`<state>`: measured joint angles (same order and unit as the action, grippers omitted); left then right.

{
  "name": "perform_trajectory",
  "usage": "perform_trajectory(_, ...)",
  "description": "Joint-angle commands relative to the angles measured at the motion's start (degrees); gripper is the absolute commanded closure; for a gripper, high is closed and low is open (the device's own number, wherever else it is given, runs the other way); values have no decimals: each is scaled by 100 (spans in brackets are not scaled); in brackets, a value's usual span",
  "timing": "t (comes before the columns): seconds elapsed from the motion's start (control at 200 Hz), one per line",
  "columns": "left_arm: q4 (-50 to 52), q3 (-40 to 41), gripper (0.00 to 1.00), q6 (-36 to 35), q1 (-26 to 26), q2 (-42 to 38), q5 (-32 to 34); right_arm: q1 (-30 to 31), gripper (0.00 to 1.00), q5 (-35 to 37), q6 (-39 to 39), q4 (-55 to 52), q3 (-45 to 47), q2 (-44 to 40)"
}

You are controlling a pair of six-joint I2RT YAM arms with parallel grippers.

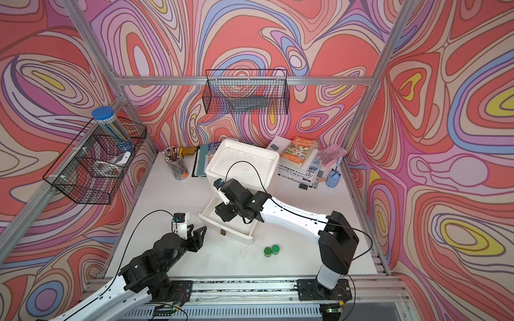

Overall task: Put the paint cans in the drawer according to color
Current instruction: Pick up the paint can at the center of the board.

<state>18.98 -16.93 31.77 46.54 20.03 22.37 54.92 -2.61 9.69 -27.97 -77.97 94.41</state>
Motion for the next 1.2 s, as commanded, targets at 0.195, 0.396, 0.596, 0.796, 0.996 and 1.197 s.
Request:
perform_trajectory(0.195, -58, -854, 30, 573, 20, 897, 1336, 400, 38, 647, 712, -1895, 729, -1095)
perform_trajectory(0.396, -133, -1455, 22, 684, -13, 1853, 1503, 419, 38, 876, 2210, -2627, 1591, -1974)
perform_trajectory(0.596, 307, -1969, 18, 1074, -306, 2589, 1372, 415, 34, 1581, 3374, -3819, 1858, -2275)
perform_trajectory(0.796, 798, -2268, 18, 1568, -796, 2917, 781, 362, 25, 1425, 4114, -3797, 2392, -2308)
perform_trajectory(0.996, 956, -2315, 18, 1692, -919, 3006, 574, 248, 33, 1403, 4759, -3297, 2769, -2340)
perform_trajectory(1.197, 1062, -2377, 18, 1720, -941, 3042, 478, -120, 35, 1120, 5104, -2549, 3042, -2228)
